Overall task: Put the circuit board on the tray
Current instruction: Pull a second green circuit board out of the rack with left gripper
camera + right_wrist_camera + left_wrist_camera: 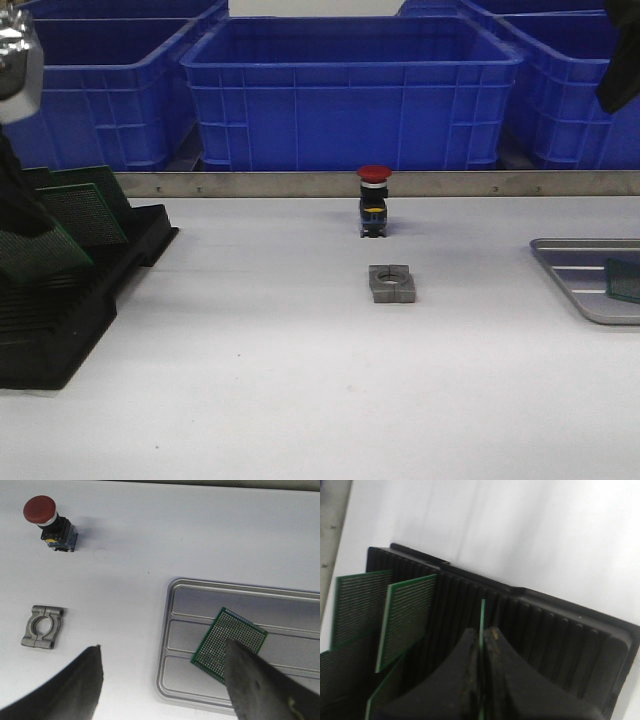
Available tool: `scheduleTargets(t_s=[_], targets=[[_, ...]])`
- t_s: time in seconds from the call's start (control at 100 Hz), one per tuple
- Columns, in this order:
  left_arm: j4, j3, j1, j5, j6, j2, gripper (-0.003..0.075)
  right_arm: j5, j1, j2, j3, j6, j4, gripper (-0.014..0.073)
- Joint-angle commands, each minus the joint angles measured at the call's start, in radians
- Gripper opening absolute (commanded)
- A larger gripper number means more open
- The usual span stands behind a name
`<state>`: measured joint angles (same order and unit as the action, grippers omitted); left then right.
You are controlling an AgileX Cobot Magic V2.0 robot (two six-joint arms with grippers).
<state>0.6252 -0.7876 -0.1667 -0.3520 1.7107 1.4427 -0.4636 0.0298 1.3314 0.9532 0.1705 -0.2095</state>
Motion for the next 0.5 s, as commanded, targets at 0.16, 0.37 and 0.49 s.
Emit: scheduleTargets(t_s=[0.16, 0.37, 0.49], targets=[[0.023, -0.028, 0.003, -0.073, -0.023, -0.215, -0.002, 0.032, 0.002, -0.071, 0.028, 0.008, 0.001, 0.0524], [0.146, -0.031, -0.064, -0.203, -0.023, -0.305, -0.002, -0.023, 0.103, -0.114, 0.028, 0.107, 0.001, 0.0524], [0.267, -0.031, -0.112, -0.266, -0.023, -0.306, -0.002, -0.072, 0.22, -0.115, 0.028, 0.224, 0.001, 0.0524]])
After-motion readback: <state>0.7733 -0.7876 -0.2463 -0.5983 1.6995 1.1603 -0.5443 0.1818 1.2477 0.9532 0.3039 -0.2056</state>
